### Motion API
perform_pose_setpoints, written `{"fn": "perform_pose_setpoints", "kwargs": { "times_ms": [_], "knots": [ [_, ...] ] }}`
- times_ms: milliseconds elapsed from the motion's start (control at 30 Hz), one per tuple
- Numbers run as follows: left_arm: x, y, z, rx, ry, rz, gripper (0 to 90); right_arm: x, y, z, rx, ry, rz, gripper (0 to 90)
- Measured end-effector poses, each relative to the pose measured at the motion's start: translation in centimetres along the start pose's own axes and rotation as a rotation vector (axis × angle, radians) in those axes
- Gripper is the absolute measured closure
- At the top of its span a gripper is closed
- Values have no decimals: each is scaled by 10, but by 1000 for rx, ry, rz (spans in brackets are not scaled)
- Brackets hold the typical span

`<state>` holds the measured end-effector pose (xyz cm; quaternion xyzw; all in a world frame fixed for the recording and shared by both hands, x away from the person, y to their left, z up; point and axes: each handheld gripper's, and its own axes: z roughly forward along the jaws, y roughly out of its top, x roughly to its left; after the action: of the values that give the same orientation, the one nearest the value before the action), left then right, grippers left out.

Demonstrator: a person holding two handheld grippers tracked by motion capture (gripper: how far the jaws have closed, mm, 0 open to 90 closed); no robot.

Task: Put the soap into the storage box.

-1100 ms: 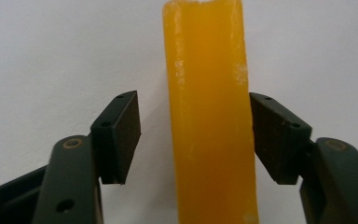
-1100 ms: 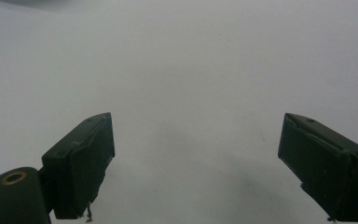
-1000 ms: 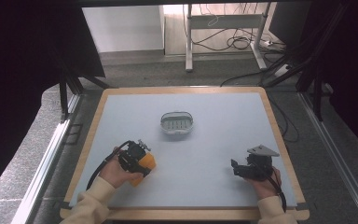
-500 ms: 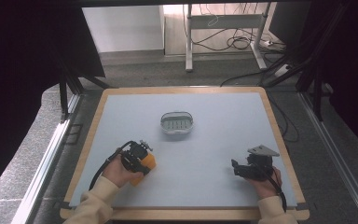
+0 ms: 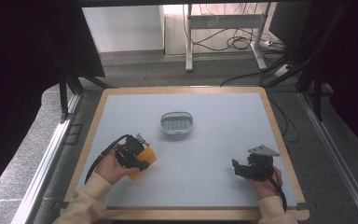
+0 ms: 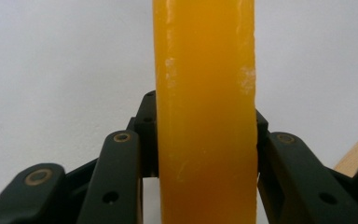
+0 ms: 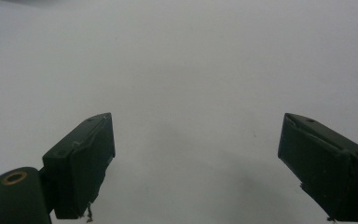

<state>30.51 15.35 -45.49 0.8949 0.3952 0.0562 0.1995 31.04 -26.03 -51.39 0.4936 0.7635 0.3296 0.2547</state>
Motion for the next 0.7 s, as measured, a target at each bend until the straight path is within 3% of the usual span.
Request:
{"fn": "perform_pose_setpoints", "kwargs": {
  "times_ms": [233,333,700],
  "knots": [
    [4,1,-6,-17,-16,11,616,1,0,1,14,-8,-9,112],
    [3,2,-10,-37,9,29,617,0,0,1,14,-9,-12,114],
    [9,5,-17,-60,-32,60,616,2,0,0,3,-8,-14,116]
  ]
}}
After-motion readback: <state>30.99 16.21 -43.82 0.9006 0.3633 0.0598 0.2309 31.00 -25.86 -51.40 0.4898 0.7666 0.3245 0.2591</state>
